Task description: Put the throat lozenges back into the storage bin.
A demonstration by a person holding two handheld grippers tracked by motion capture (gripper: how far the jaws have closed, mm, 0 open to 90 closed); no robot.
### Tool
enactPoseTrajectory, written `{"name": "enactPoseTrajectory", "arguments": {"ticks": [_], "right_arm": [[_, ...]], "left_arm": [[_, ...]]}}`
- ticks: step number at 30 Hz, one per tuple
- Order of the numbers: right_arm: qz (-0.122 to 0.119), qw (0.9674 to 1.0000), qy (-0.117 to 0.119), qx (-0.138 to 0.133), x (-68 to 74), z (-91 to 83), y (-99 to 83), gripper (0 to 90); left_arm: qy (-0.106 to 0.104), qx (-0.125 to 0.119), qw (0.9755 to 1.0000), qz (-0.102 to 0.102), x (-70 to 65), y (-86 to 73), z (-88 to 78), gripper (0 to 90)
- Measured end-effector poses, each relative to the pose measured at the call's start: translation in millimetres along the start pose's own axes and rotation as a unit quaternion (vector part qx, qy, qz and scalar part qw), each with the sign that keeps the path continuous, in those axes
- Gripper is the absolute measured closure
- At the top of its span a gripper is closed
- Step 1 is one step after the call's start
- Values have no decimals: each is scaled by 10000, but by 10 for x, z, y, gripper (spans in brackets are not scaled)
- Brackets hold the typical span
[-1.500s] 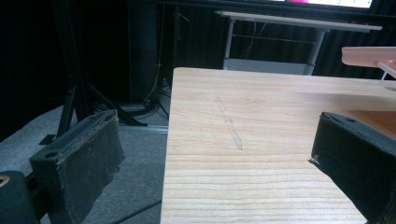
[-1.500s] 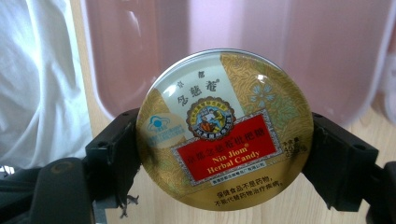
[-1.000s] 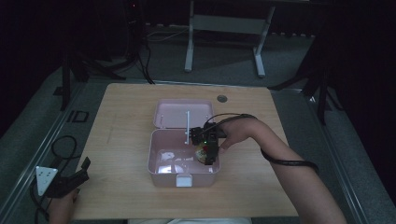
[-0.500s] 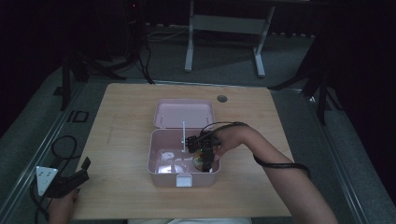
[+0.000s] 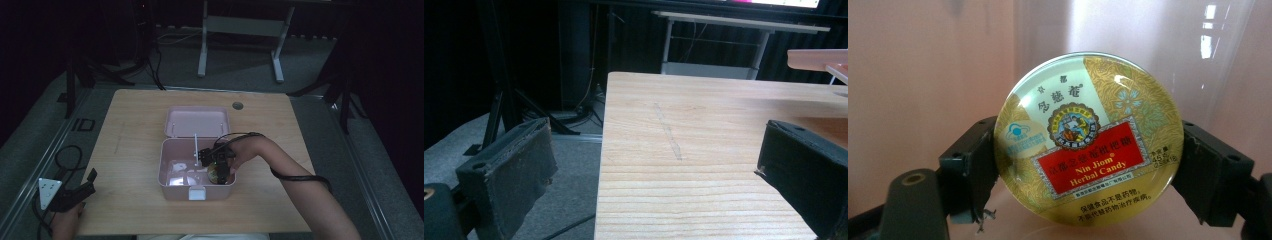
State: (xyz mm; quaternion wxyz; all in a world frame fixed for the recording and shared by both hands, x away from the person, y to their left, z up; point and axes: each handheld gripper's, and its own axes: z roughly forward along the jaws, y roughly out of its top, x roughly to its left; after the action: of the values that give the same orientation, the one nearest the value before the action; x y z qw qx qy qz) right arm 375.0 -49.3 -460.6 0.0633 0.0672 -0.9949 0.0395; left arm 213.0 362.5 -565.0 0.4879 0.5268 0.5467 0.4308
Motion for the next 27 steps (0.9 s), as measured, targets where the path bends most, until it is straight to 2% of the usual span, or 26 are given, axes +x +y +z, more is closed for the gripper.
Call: {"name": "enactPoseTrajectory", "arguments": {"ticks": [19, 25, 27], "right_arm": [[-147, 9999, -51, -18, 16, -22, 0, 194], [-127, 9999, -12, -40, 19, -22, 10, 191], [-17, 9999, 42, -111, 1, -43, 11, 176]], "left_arm": [[-16, 7, 10000, 1, 0, 0, 1, 24], [-22, 11, 10000, 1, 1, 1, 1, 24], [-26, 17, 10000, 4, 2, 1, 2, 24]]}}
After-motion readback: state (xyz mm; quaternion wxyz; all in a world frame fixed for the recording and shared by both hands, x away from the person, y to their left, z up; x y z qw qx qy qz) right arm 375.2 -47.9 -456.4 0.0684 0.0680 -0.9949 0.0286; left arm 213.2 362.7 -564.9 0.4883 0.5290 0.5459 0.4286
